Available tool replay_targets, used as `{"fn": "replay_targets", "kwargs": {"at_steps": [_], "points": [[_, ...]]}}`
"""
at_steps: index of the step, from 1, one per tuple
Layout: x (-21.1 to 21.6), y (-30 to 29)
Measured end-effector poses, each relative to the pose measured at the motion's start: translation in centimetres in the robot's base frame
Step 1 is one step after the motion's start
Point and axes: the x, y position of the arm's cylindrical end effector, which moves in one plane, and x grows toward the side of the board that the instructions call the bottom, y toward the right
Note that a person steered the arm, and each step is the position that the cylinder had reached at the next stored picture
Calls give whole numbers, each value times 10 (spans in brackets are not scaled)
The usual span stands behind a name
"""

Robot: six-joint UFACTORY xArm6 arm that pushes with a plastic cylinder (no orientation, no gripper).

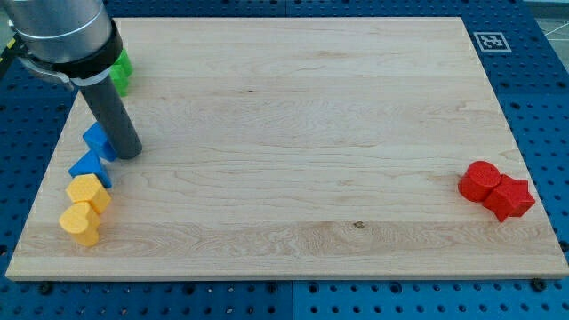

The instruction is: Slide the red star towards blue triangle

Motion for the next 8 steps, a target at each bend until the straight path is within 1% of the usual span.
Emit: {"fn": "replay_targets", "kwargs": {"at_steps": [1, 2, 5, 6, 7, 8], "points": [[0, -5], [0, 7], [-6, 234], [-38, 310], [-51, 395], [-20, 493]]}}
